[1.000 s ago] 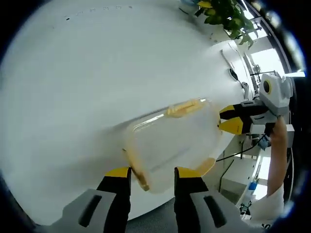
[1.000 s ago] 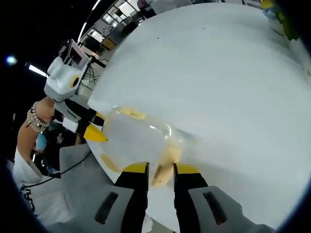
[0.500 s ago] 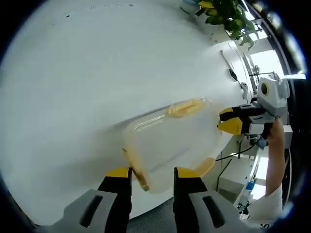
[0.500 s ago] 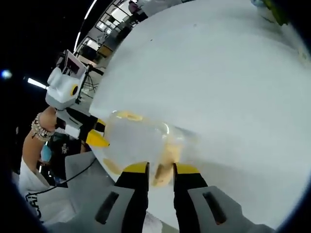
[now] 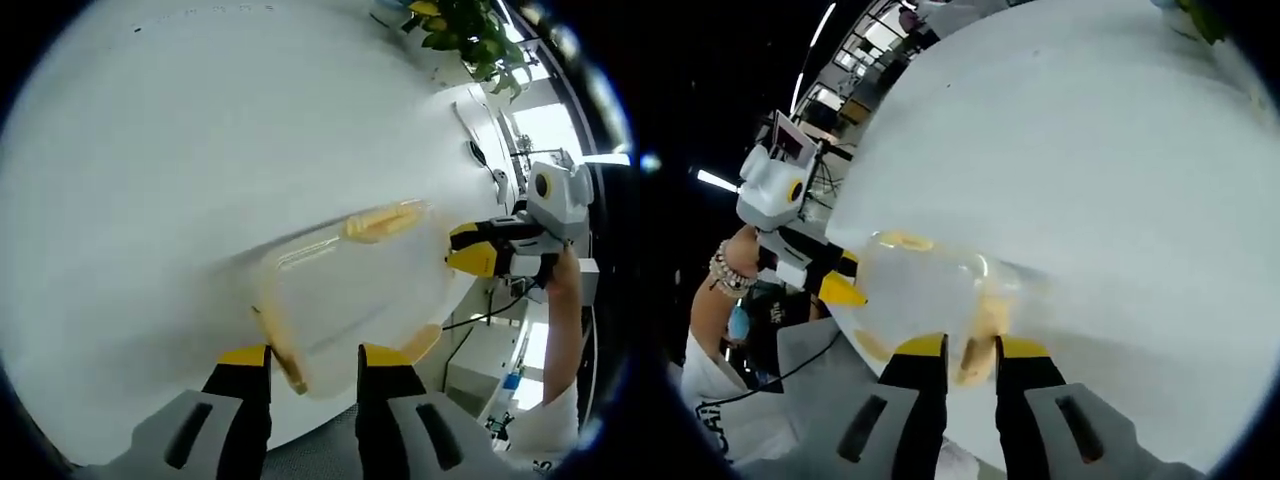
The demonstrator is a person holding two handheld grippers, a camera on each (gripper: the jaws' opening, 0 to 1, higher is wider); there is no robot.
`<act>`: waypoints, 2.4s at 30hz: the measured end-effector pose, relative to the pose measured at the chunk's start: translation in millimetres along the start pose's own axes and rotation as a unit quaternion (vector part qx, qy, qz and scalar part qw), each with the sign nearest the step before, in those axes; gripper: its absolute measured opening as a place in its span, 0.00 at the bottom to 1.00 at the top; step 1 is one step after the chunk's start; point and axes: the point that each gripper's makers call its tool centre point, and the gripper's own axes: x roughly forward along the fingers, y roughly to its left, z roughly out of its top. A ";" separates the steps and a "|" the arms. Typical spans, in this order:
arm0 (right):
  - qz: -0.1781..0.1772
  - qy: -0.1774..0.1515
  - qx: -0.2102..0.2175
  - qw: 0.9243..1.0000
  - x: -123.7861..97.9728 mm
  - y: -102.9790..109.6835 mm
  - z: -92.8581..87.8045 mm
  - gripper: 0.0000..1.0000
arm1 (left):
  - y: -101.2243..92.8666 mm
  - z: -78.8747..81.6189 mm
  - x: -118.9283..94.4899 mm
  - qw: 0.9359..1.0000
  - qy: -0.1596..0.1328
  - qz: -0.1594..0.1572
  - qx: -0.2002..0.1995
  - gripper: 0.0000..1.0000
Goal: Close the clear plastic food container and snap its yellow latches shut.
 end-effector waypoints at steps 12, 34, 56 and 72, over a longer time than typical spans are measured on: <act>0.001 -0.001 -0.006 1.000 6.5 5.9 -4.7 0.13 | 0.9 1.3 0.3 1.000 0.003 -0.003 -0.004 0.26; -0.009 -0.007 -0.027 1.000 6.3 8.0 -5.5 0.14 | -6.9 -4.7 5.1 0.999 -0.010 -0.029 0.020 0.26; -0.083 -0.006 -0.232 0.969 -3.1 25.2 -12.1 0.25 | -7.3 10.7 -18.9 0.956 -0.148 0.016 0.251 0.37; -0.046 -0.043 -0.377 0.924 12.7 78.7 29.9 0.00 | -47.5 29.5 -28.6 0.912 -0.216 -0.014 0.348 0.09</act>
